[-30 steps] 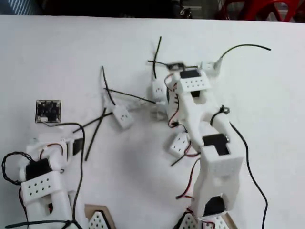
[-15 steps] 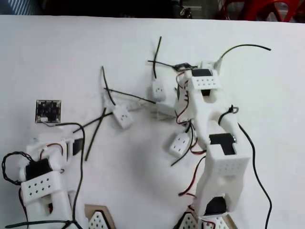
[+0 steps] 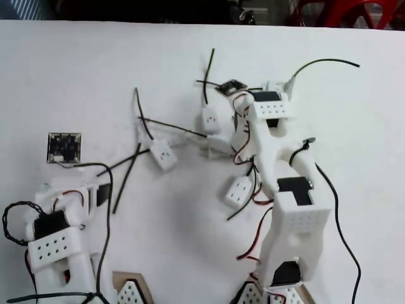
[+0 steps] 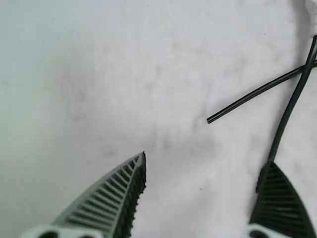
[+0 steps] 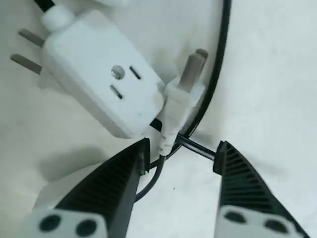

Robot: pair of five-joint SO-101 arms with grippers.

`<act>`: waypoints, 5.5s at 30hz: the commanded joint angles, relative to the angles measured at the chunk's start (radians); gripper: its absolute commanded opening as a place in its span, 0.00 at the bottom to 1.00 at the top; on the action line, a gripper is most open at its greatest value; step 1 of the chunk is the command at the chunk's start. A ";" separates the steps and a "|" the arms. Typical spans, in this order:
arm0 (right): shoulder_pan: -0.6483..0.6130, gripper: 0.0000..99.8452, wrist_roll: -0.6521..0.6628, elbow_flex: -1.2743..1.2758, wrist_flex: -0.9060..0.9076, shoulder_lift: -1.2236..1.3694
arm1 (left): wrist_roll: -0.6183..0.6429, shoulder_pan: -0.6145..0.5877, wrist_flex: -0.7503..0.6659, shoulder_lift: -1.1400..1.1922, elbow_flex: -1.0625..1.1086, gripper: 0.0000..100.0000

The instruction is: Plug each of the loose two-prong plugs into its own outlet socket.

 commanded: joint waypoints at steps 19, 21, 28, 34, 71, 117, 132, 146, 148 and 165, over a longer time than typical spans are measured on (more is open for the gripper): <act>-0.004 0.02 0.031 -0.038 0.082 -0.067 | 0.005 -0.012 -0.025 -0.019 -0.003 0.35; 0.007 0.02 0.031 -0.037 0.114 -0.142 | 0.005 -0.012 -0.025 -0.019 -0.003 0.35; 0.045 0.02 0.029 -0.034 0.251 -0.414 | 0.005 -0.012 -0.025 -0.019 -0.003 0.35; 0.085 0.02 0.029 -0.034 0.351 -0.613 | 0.005 -0.012 -0.025 -0.019 -0.003 0.35; 0.176 0.13 -0.135 0.081 0.358 -0.753 | 0.005 -0.012 -0.025 -0.019 -0.003 0.35; 0.392 0.33 1.418 0.953 -0.737 -0.751 | 0.003 -0.012 -0.025 -0.019 -0.002 0.35; 0.369 0.33 1.427 0.936 -0.878 -0.521 | 0.003 -0.012 -0.025 -0.019 -0.002 0.35; 0.332 0.06 1.427 0.942 -0.878 -0.476 | 0.003 -0.012 -0.025 -0.019 -0.002 0.35; 0.351 0.03 1.425 0.936 -0.851 -0.478 | 0.003 -0.012 -0.025 -0.019 0.000 0.35; 0.384 0.17 1.103 0.809 -0.426 -0.771 | 0.003 -0.010 -0.072 -0.019 0.028 0.35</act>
